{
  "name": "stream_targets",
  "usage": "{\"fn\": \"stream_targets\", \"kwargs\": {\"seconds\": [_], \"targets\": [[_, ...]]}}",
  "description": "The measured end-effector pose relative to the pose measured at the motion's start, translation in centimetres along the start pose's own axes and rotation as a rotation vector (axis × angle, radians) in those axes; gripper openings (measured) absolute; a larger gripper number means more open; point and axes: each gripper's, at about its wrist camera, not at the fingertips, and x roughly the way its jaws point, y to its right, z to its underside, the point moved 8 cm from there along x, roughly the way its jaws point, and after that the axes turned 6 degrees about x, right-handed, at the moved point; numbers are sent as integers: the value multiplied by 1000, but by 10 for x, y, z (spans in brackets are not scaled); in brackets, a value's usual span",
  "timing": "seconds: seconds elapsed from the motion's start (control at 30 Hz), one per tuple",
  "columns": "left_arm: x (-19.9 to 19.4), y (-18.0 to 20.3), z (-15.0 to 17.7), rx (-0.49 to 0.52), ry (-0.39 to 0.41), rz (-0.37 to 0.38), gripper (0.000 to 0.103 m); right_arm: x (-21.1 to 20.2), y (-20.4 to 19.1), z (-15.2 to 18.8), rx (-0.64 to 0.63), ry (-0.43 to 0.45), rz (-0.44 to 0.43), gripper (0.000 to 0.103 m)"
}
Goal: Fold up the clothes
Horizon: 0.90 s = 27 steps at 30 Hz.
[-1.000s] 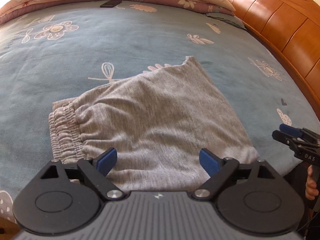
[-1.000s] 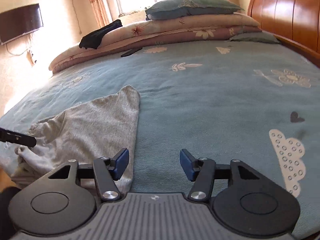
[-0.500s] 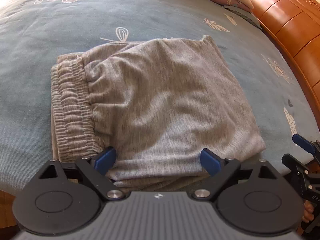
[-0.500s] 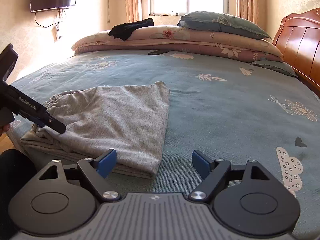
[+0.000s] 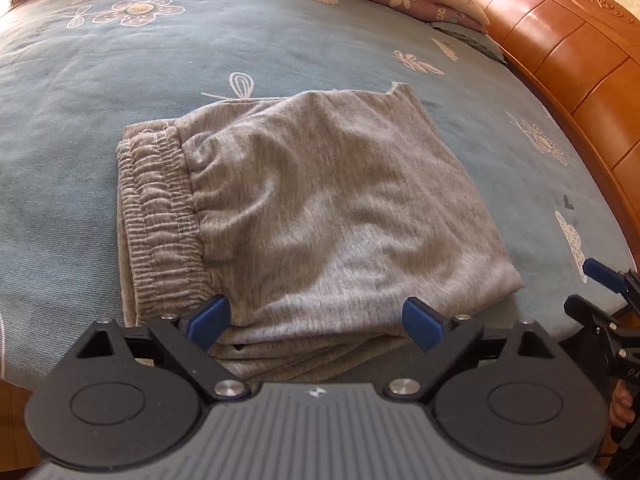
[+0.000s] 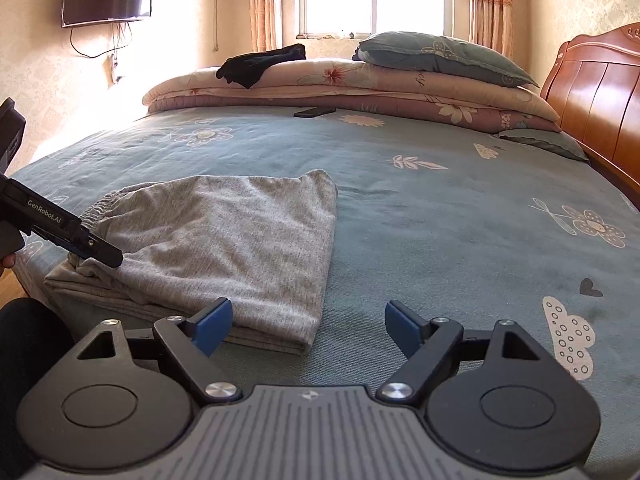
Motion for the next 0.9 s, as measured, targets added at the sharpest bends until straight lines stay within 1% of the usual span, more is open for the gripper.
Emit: {"fn": "stream_targets", "kwargs": {"seconds": [0.07,0.13,0.2,0.27,0.3,0.33,0.37,0.4,0.43,0.5,0.57,0.6,0.7,0.73,0.77,0.8,0.83,0.9], "targets": [[-11,1,-9,-7,20,24,93,3,1,-2,7,1,-10,87],[-23,-4,-30,-8,101,36,93,8,-4,-9,30,6,-54,87],[-28,-14,-50,-40,165,60,93,16,-19,-19,37,3,-126,85],[-20,-27,-65,-115,183,116,94,25,-40,-28,16,0,-188,79],[-12,-34,-69,-155,177,135,94,31,-51,-32,-3,-7,-215,71],[-2,-43,-70,-195,164,138,94,37,-62,-34,-22,-12,-234,63],[7,-53,-69,-230,149,124,94,44,-73,-35,-44,-18,-250,59],[15,-62,-66,-256,143,114,93,51,-83,-34,-59,-32,-265,52],[19,-68,-63,-275,155,131,93,59,-90,-30,-64,-61,-281,47],[16,-74,-59,-305,191,170,93,77,-99,-14,-66,-138,-293,46],[10,-76,-56,-303,194,156,92,87,-100,7,-78,-204,-283,45],[8,-76,-56,-288,189,140,92,86,-99,13,-86,-201,-280,45],[-1,-78,-58,-266,178,93,92,74,-98,11,-132,-189,-275,45],[-4,-77,-62,-265,187,105,92,69,-97,10,-142,-183,-273,46],[-7,-74,-68,-264,206,137,92,64,-94,5,-131,-165,-273,48],[-8,-71,-74,-266,224,168,92,62,-92,2,-113,-150,-275,55],[-8,-69,-81,-280,238,198,93,61,-90,-1,-96,-142,-276,60],[-5,-64,-94,-305,262,260,94,63,-87,-3,-72,-142,-265,62]]}}
